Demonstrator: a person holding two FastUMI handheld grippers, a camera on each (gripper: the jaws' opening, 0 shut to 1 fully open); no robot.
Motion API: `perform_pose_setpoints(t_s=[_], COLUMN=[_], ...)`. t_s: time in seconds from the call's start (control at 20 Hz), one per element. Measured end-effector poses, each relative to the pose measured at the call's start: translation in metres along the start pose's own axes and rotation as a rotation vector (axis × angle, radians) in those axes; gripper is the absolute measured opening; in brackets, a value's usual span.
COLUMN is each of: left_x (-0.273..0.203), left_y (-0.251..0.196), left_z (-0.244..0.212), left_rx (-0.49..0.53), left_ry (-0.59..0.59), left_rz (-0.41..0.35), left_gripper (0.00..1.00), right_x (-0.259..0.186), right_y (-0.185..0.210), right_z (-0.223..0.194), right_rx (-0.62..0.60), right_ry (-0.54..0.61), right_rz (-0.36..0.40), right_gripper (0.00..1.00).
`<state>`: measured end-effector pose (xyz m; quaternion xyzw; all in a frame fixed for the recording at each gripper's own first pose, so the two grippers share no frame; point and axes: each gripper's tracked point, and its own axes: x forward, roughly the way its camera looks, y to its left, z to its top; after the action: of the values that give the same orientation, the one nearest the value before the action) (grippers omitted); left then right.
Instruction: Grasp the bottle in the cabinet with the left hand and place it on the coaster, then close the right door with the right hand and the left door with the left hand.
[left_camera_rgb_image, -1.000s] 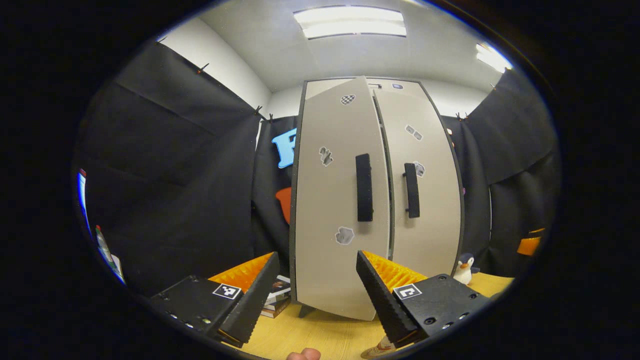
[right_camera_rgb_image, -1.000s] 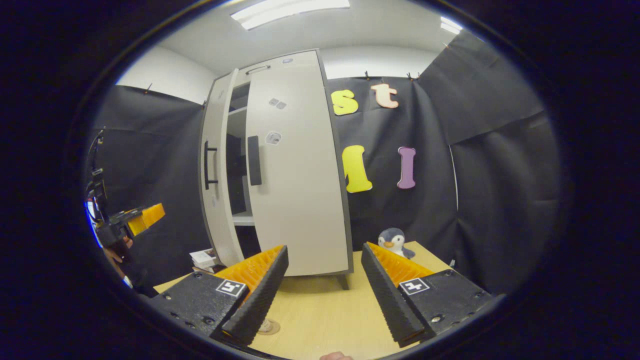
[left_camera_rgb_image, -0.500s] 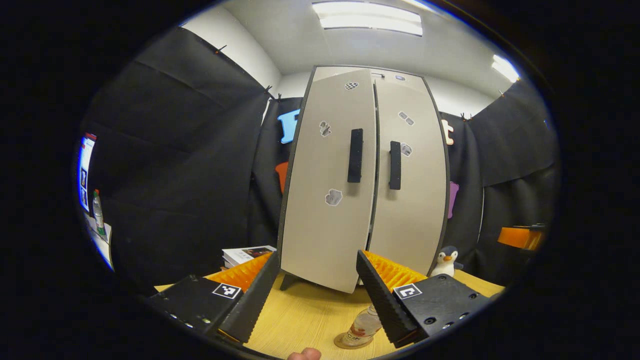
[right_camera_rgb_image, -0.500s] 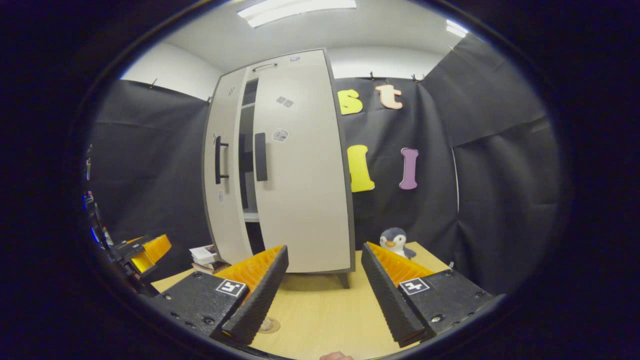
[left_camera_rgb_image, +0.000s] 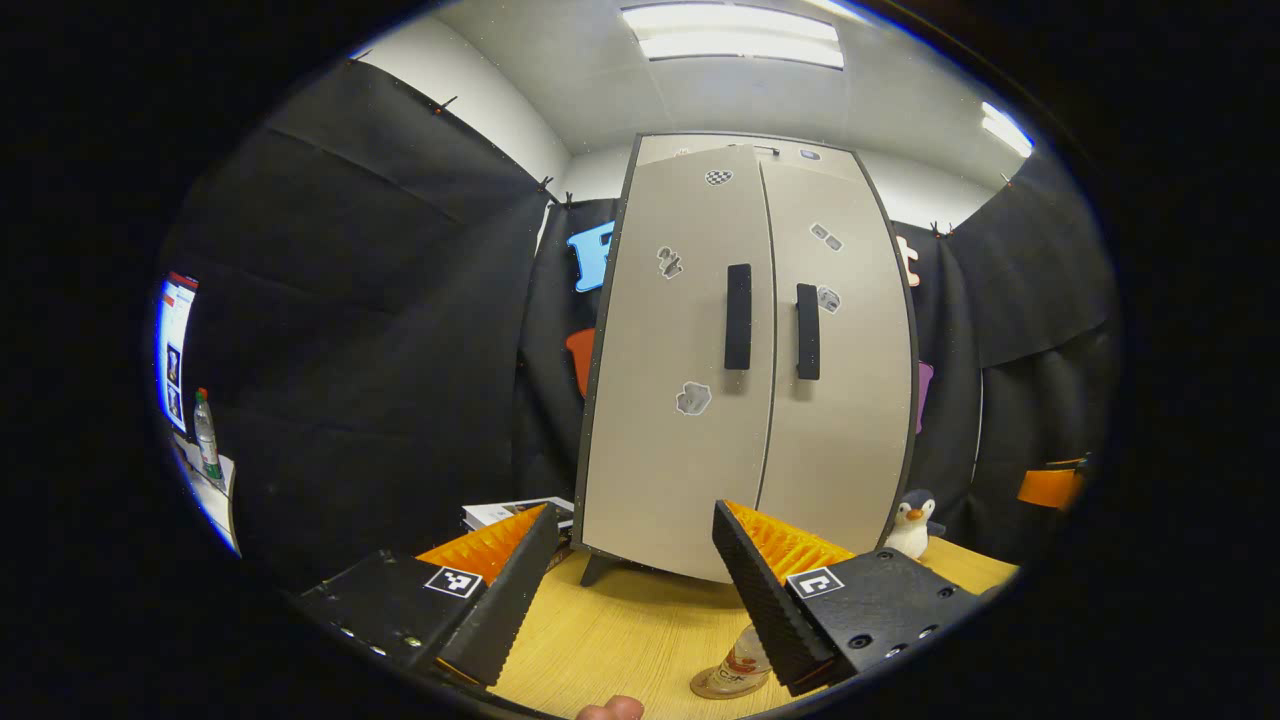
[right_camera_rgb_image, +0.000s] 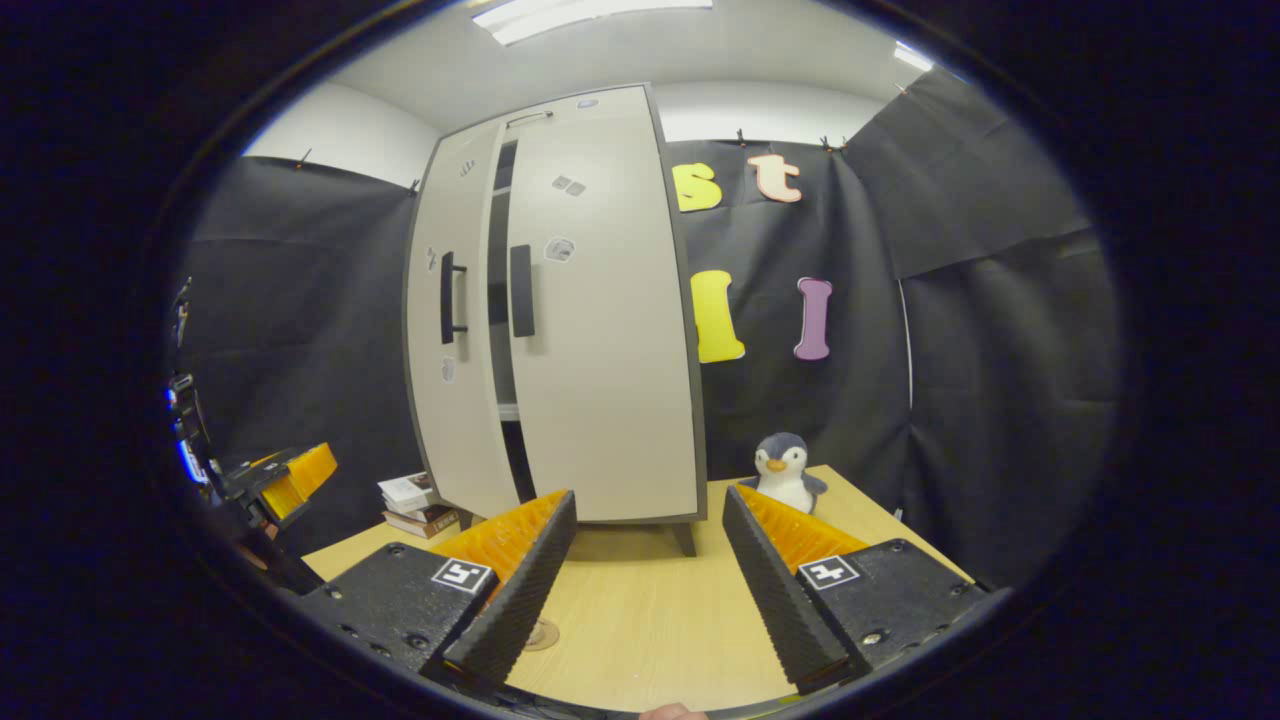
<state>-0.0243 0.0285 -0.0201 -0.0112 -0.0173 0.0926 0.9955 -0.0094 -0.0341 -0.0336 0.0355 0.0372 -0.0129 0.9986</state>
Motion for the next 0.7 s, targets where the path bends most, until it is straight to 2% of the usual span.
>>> perform_pose_setpoints(t_s=[0.15, 0.2, 0.25, 0.6, 0.65, 0.7], left_x=[0.0013, 0.0013, 0.0018, 0.0029, 0.0028, 0.0040], left_y=[-0.0029, -0.0032, -0.0044, -0.0066, -0.0068, -0.0067], left_z=[-0.0020, -0.0041, -0.0047, -0.0024, -0.0015, -0.0018], left_rx=[0.009, 0.007, 0.004, 0.007, 0.006, 0.006], left_ry=[0.000, 0.006, 0.009, 0.008, 0.009, 0.008], left_rz=[-0.004, -0.006, -0.008, -0.011, -0.010, -0.010], left_gripper=[0.95, 0.99, 0.95, 0.95, 0.99, 0.95], right_x=[0.0004, 0.0007, 0.0003, 0.0014, 0.0019, 0.0026], right_y=[0.0036, 0.0019, 0.0004, 0.0049, 0.0061, 0.0067], right_z=[0.0033, 0.0033, 0.0045, 0.0068, 0.0074, 0.0069], right_rx=[0.007, 0.002, -0.002, -0.001, -0.002, -0.003], right_ry=[-0.001, 0.001, 0.001, -0.006, -0.006, -0.007], right_rz=[0.004, -0.001, -0.004, -0.006, -0.005, -0.003], right_gripper=[0.96, 0.96, 0.96, 0.96, 0.96, 0.96])
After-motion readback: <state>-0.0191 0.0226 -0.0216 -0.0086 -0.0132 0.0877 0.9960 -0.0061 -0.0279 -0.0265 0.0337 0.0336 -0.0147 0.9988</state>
